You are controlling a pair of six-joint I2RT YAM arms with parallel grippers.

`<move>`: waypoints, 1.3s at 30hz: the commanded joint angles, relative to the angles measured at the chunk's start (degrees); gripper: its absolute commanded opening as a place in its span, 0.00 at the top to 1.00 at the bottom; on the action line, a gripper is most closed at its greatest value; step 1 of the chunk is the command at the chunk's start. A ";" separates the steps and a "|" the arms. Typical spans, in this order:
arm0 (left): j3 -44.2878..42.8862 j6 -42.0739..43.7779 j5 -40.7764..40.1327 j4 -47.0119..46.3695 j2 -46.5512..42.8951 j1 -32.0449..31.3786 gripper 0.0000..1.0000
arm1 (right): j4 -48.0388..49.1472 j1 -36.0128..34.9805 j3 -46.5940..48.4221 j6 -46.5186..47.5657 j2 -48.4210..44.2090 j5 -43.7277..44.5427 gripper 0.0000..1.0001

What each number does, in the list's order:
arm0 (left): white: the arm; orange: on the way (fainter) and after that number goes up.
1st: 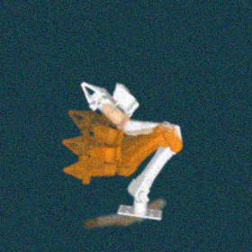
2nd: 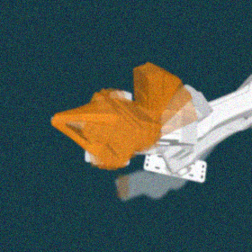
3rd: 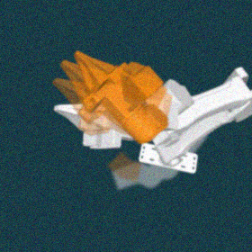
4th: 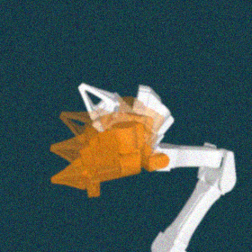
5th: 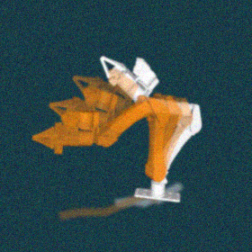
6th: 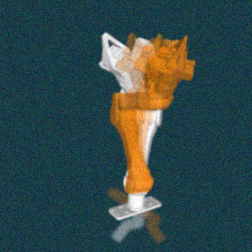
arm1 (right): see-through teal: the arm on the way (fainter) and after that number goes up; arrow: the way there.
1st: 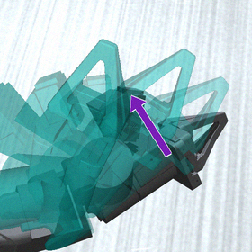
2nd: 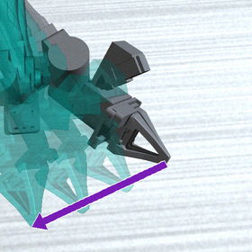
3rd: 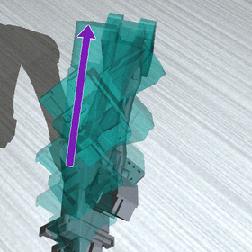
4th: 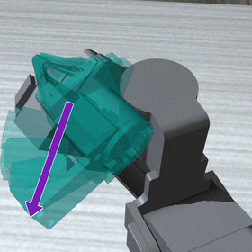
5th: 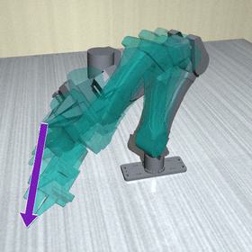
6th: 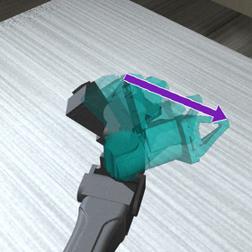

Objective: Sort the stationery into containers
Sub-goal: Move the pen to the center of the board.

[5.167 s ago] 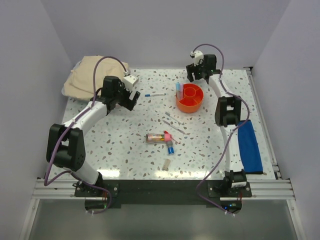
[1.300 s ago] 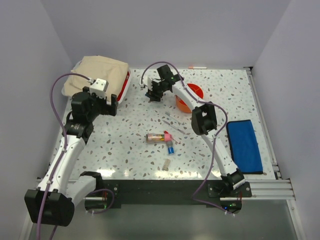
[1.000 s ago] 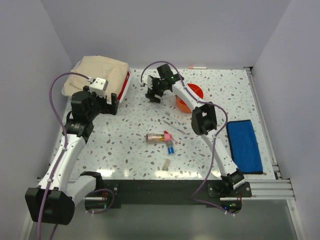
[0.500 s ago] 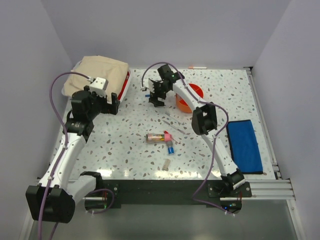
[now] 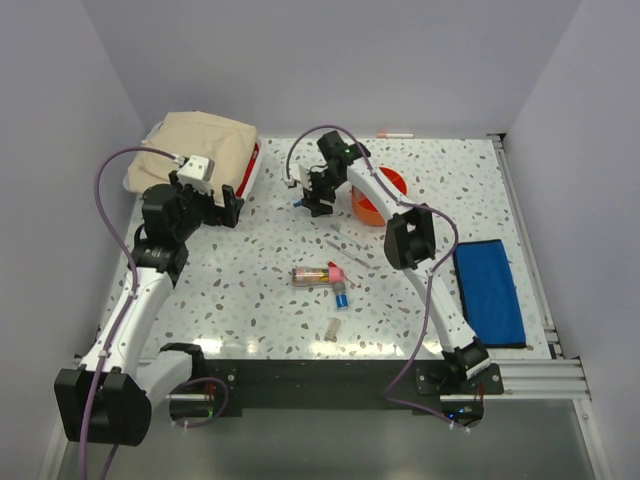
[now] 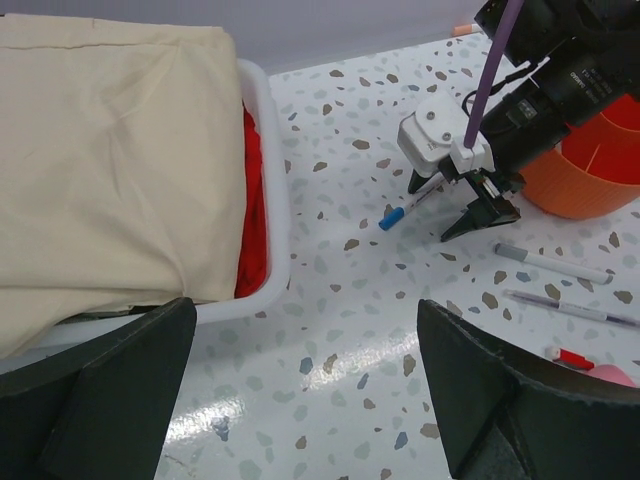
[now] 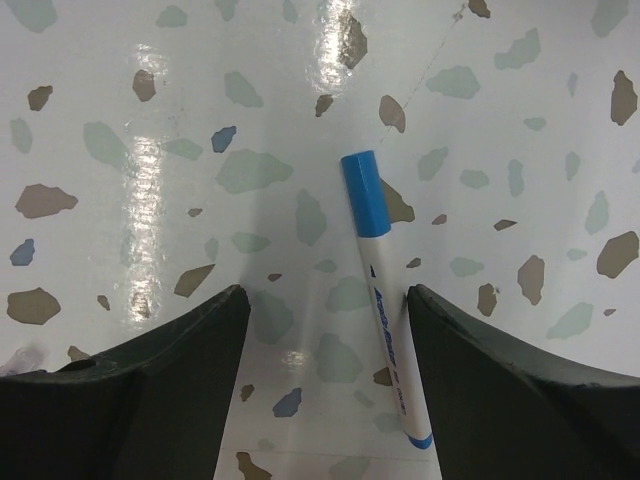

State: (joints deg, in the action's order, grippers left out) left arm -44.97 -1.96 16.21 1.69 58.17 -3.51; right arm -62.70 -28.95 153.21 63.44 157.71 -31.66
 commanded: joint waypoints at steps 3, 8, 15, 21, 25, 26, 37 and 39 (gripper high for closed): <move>-0.82 -0.59 2.25 -3.63 0.45 0.61 0.04 | -8.93 0.12 -3.88 1.95 3.04 7.75 0.30; -0.21 -1.56 4.01 -4.07 0.28 0.61 0.04 | -11.57 -0.41 -5.11 5.29 2.87 9.16 0.36; 1.37 -0.86 4.01 -5.20 -0.69 0.61 0.04 | -10.52 -1.72 -5.73 5.99 4.01 11.18 0.53; 2.17 -0.86 4.18 -6.53 -1.04 0.61 0.04 | -9.46 -2.25 -6.25 5.20 4.54 13.29 0.66; 2.96 -1.21 4.80 -7.67 -1.22 0.61 0.04 | -9.81 -2.95 -6.78 6.52 4.54 14.87 0.71; 3.05 -1.38 4.97 -7.76 -1.22 0.61 0.04 | -10.34 -3.30 -6.95 8.35 4.54 15.74 0.72; -1.70 -0.42 5.68 -5.83 2.21 0.61 0.04 | -11.65 -6.12 -11.35 12.50 2.96 23.31 0.59; -2.75 -0.42 5.68 -5.30 2.73 0.61 0.04 | -13.14 -6.21 -10.04 12.41 3.57 23.57 0.58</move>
State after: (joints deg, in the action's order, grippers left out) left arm -43.83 -2.39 20.93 -2.37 60.14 -3.38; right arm -66.59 -35.16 146.87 74.61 153.23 -15.77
